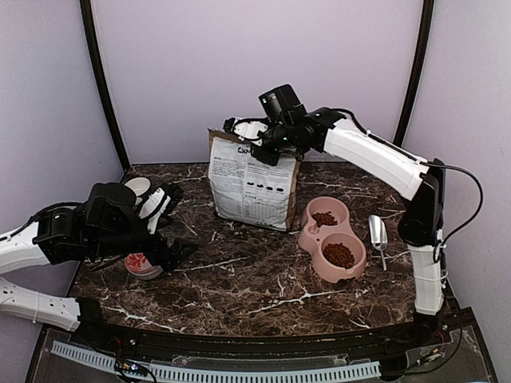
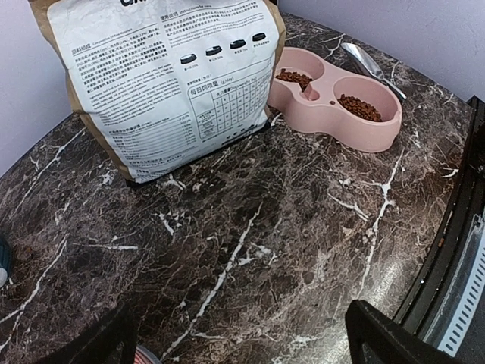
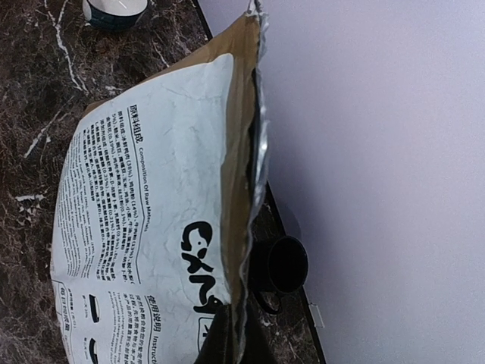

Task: Serve the pet food
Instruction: Move the pet food bag to the corner of the board.

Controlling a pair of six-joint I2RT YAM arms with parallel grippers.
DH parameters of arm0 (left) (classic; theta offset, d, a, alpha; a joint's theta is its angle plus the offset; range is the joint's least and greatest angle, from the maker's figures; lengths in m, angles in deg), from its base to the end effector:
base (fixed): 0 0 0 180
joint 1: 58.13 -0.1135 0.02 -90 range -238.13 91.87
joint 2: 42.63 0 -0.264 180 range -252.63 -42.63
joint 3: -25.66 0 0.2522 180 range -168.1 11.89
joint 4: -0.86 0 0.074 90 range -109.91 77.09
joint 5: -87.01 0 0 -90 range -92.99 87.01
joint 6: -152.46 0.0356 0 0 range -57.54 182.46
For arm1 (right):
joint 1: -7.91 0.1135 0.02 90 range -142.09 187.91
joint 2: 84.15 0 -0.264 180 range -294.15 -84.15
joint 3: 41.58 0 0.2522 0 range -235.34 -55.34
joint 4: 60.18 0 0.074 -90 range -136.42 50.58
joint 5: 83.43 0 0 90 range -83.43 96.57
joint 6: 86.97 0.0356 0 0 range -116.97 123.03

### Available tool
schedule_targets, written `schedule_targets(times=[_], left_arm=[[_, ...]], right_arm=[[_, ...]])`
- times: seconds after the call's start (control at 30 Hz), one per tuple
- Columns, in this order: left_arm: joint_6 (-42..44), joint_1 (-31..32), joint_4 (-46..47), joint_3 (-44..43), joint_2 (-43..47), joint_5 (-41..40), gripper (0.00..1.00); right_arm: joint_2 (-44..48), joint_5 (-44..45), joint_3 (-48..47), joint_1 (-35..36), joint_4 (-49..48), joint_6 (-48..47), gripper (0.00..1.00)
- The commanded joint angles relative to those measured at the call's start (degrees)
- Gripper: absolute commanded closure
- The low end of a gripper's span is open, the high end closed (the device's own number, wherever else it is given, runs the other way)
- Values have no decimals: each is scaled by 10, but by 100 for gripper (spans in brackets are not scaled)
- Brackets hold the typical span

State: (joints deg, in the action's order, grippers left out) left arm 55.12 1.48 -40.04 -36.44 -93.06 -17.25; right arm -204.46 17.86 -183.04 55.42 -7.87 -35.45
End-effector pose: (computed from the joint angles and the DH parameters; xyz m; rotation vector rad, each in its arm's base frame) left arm 0.1055 -0.1625 0.3150 0.7832 1.9443 -0.4580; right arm 0.3305 0.3505 0.3761 -1.3476 1.6172 -0.1138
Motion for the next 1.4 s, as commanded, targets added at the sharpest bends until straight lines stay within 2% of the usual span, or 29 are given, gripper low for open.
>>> schedule_targets(times=[0.0, 0.2, 0.33, 0.7, 0.9, 1.37], left_arm=[[-8, -3, 14, -22, -3, 9, 2], [-14, -3, 15, -22, -7, 15, 2], [-16, -3, 16, -24, -13, 19, 2], [-22, -3, 20, -27, -28, 29, 2], [-19, -3, 31, -28, -37, 35, 2], [-22, -3, 25, -34, -38, 39, 2]], right_arm=[[94, 9, -122, -32, -410, -13, 100], [76, -9, -167, -65, -458, -24, 100], [76, -13, -164, -92, -483, -46, 100], [117, -17, -59, -206, -483, -38, 100], [171, -20, 27, -229, -500, -28, 100], [220, -23, 105, -295, -512, -17, 100]])
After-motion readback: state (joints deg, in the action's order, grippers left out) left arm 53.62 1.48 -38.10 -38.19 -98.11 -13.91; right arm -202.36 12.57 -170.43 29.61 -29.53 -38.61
